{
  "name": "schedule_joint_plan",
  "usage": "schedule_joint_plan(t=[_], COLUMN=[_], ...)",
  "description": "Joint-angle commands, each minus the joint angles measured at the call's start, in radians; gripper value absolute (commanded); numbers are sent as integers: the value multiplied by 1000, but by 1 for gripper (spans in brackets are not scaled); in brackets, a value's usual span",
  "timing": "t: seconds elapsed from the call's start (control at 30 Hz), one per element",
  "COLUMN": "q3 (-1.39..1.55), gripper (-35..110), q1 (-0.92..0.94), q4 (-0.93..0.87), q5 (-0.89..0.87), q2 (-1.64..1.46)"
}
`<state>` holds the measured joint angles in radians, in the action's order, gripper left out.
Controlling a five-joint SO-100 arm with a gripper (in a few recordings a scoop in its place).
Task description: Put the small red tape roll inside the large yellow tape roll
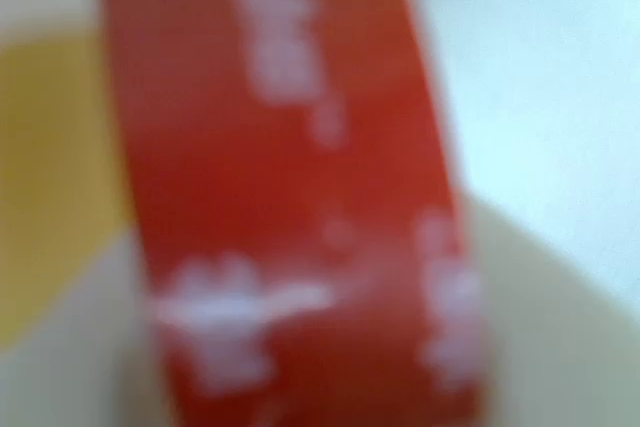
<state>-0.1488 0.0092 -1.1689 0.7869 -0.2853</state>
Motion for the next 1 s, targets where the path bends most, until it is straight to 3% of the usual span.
schedule_joint_plan(t=[0.0, 0.47, 0.97], q3=[-91, -89, -89], gripper=[0, 0, 2], q1=[55, 150, 179], q4=[114, 319, 371], q5=[58, 86, 80], q2=[-250, -210, -170])
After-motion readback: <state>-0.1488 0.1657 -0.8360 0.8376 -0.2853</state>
